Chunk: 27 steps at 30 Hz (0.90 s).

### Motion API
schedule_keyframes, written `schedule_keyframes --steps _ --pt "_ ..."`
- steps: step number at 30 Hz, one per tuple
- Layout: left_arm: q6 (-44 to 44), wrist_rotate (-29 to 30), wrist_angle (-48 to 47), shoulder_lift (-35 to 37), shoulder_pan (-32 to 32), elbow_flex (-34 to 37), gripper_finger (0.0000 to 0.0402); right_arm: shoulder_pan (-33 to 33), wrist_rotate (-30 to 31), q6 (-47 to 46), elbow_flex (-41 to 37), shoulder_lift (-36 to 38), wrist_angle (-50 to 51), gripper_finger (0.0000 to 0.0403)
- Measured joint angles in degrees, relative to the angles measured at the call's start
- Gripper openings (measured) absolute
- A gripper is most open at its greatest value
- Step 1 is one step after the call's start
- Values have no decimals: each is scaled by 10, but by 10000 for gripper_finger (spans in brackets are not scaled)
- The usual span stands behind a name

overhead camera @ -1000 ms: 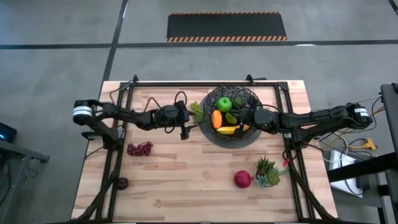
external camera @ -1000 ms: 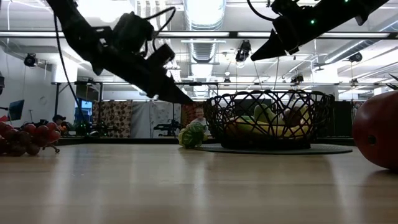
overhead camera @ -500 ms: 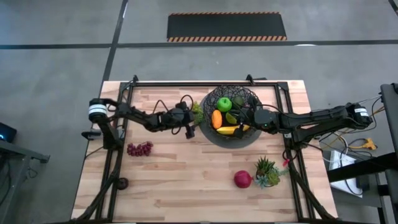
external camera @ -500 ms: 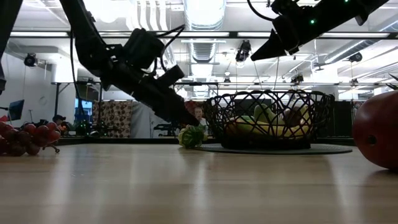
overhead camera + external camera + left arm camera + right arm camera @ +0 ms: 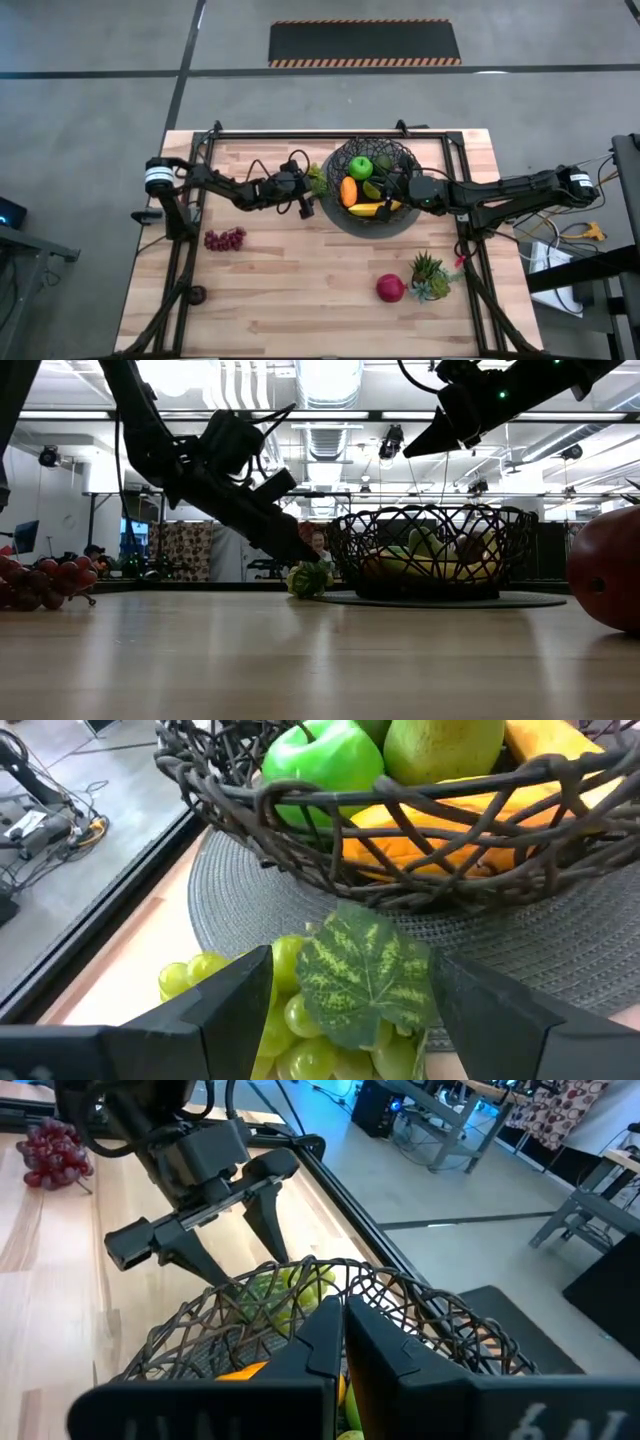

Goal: Build produce basket
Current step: Put the green grapes into the wire basket

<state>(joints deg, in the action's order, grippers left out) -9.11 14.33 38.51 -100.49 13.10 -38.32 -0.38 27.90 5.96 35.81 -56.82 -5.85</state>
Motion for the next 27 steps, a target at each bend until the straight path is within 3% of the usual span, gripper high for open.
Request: schedule_keyframes --steps 18,27 --pt "18 10 45 -37 2 0 244 0 0 -11 0 0 7 9" --pt "29 10 38 -33 2 3 149 0 0 -16 0 0 9 9"
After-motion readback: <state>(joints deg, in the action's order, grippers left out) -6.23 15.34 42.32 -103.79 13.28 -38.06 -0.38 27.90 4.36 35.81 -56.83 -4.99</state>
